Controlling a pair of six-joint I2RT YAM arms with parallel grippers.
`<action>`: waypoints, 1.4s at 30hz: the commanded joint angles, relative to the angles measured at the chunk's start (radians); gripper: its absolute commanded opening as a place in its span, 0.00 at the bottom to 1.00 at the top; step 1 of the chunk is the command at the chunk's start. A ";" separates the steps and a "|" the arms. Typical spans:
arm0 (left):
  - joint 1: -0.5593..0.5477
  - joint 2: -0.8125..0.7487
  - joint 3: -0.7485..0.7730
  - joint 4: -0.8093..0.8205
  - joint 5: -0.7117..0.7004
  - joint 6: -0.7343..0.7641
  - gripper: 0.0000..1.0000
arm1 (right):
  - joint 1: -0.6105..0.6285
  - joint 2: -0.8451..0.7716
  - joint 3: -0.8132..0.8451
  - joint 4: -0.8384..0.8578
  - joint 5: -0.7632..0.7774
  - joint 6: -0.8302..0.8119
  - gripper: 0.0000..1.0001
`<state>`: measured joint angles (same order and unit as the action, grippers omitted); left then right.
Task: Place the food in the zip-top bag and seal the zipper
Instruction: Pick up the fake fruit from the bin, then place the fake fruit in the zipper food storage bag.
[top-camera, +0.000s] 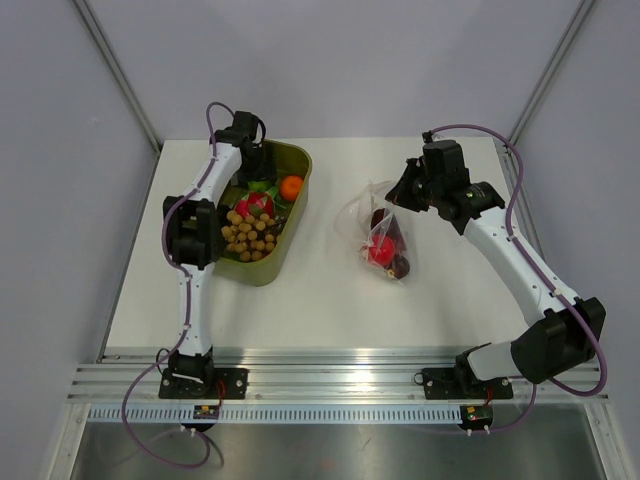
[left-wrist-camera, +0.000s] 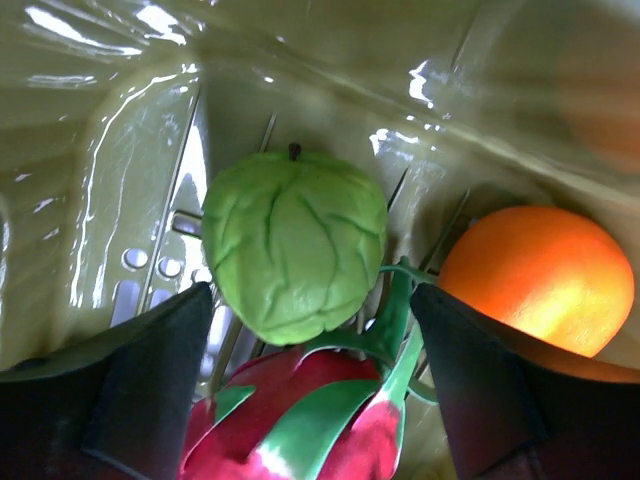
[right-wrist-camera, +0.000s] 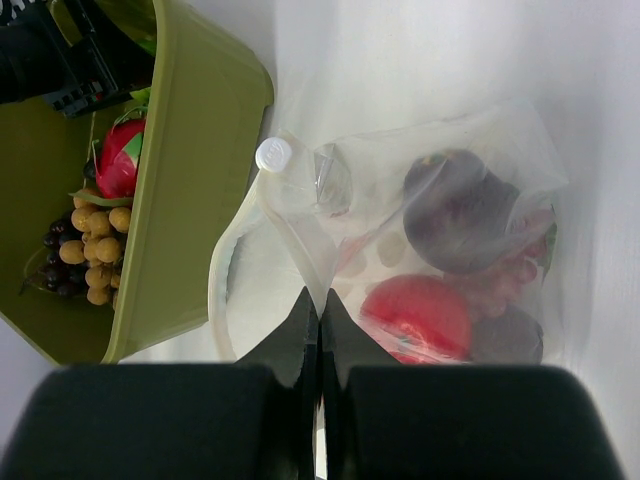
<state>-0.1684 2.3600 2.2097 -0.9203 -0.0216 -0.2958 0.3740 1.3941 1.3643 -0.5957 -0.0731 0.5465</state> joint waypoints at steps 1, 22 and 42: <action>0.000 0.012 0.041 0.032 0.014 -0.005 0.78 | 0.005 -0.015 0.024 0.036 -0.011 -0.003 0.00; 0.000 -0.438 -0.166 0.103 -0.044 0.009 0.33 | 0.005 -0.037 0.001 0.051 -0.030 0.006 0.00; -0.192 -0.886 -0.562 0.170 0.380 -0.037 0.29 | 0.005 -0.035 -0.027 0.083 -0.051 0.033 0.00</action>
<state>-0.3176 1.5238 1.6737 -0.8112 0.2581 -0.3187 0.3740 1.3811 1.3346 -0.5648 -0.0994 0.5652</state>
